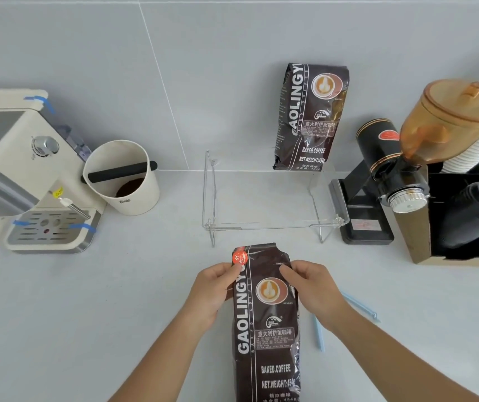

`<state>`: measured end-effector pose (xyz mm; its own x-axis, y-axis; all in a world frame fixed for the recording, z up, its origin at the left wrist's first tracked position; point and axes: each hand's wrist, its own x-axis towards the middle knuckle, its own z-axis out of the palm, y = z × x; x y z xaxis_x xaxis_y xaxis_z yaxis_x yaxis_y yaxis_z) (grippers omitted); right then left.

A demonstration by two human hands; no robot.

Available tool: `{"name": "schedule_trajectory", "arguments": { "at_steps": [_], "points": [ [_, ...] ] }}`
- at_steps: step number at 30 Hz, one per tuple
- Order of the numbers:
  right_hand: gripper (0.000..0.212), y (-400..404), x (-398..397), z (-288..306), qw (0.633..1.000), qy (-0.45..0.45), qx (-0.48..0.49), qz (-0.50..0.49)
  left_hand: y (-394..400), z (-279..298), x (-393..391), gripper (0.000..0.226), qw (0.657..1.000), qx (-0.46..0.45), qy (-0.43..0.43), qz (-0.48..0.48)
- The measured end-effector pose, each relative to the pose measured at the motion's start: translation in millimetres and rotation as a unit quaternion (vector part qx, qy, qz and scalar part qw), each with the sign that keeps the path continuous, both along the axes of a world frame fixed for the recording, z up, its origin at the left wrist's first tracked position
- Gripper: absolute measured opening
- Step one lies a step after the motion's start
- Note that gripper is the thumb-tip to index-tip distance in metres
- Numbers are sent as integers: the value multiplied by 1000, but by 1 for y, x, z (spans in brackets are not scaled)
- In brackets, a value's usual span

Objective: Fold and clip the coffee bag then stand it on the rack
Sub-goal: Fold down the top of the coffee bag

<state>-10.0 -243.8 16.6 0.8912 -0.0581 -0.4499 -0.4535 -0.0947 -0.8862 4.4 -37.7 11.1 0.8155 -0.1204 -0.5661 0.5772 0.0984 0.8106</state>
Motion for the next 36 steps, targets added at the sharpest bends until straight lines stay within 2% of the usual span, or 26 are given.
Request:
{"name": "schedule_trajectory", "arguments": {
  "at_steps": [6, 19, 26, 28, 30, 33, 36],
  "points": [
    [23, -5, -12, 18, 999, -31, 21, 0, 6, 14, -14, 21, 999, -8, -37, 1],
    [27, -4, -33, 76, 989, -138, 57, 4, 9, 68, -32, 18, 989, -57, -139, -8],
    [23, -5, -34, 83, 986, -162, 39, 1, 9, 78, -32, 7, 985, -16, -174, 5],
    [19, -4, -34, 85, 985, -167, 36, 3, 9, 82, -32, 15, 984, -8, -177, 25],
    [24, -3, -33, 91, 983, -183, 35, 3, 10, 86, -31, 35, 981, 17, -190, 43],
    [46, -1, -30, 102, 972, -229, -59, 22, 12, 93, -29, 53, 970, 30, -241, 29],
    [47, 5, -25, 113, 952, -257, -153, 70, 11, 100, -27, 51, 950, 82, -301, -5]
  ]
}}
